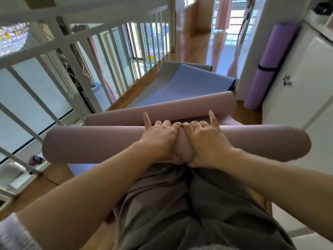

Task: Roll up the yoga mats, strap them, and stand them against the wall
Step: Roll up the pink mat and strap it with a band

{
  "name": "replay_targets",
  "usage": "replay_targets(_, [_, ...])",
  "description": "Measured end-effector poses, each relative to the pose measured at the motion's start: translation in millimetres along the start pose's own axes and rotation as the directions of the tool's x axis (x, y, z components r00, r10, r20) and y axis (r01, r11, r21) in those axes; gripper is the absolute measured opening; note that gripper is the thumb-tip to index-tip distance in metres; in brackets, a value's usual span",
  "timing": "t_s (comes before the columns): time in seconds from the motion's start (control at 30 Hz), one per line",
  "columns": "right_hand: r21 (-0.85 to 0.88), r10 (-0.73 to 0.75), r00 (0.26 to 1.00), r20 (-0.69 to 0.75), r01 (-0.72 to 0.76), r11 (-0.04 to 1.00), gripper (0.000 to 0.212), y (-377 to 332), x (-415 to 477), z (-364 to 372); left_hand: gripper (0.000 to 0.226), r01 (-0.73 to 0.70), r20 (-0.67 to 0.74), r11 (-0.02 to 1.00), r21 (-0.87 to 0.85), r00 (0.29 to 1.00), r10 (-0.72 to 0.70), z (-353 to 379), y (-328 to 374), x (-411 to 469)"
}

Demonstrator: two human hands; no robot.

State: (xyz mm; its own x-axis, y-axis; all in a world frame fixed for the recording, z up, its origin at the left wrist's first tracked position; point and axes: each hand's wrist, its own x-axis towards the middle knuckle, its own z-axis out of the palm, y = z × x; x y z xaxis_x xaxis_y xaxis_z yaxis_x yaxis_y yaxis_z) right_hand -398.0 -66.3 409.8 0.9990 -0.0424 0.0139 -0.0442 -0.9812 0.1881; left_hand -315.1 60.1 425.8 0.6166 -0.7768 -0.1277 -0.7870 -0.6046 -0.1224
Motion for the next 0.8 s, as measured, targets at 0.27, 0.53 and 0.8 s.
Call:
replay_targets(0.27, [0.095,-0.105,0.988,0.111,0.095,0.991,0.098,17,12,-19,0.106,-0.006,-0.131,0.993,0.114,0.991,0.021,4,6,-17])
replay_targets(0.53, [0.202,-0.224,0.925,0.308,0.166,0.965,0.095,16,-1,-23,0.106,-0.1,0.056,0.994,-0.038,0.993,0.102,1,7,-35])
replay_targets(0.8, [0.123,-0.234,0.97,0.065,0.225,0.967,0.113,15,-16,-23,0.105,-0.165,-0.107,0.982,0.096,0.979,0.175,0,4,-41])
